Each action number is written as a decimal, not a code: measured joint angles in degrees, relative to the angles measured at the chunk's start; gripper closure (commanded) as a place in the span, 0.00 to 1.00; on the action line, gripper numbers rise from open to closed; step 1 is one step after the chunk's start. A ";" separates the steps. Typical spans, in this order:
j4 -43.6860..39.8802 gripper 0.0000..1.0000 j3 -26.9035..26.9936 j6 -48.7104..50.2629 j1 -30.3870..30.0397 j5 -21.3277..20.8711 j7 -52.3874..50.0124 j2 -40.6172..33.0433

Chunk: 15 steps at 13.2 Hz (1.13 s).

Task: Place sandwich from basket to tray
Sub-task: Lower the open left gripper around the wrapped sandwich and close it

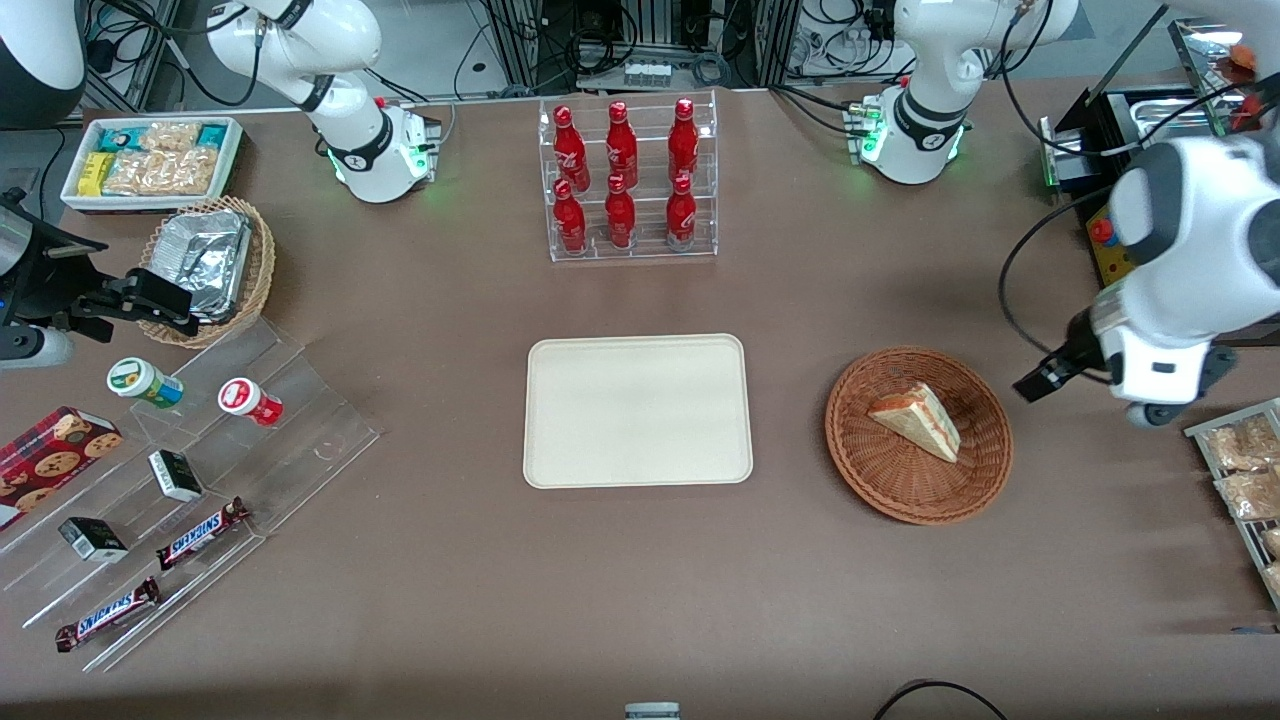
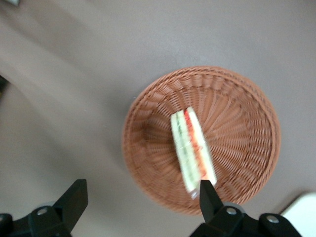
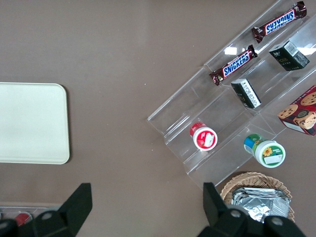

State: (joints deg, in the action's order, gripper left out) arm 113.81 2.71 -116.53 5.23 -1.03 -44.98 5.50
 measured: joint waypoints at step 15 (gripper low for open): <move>12.84 0.00 -0.26 -25.11 7.30 0.03 -25.48 7.13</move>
State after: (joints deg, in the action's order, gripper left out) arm 126.65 2.45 -141.64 12.53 -1.00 -70.46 12.63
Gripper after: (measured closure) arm 0.000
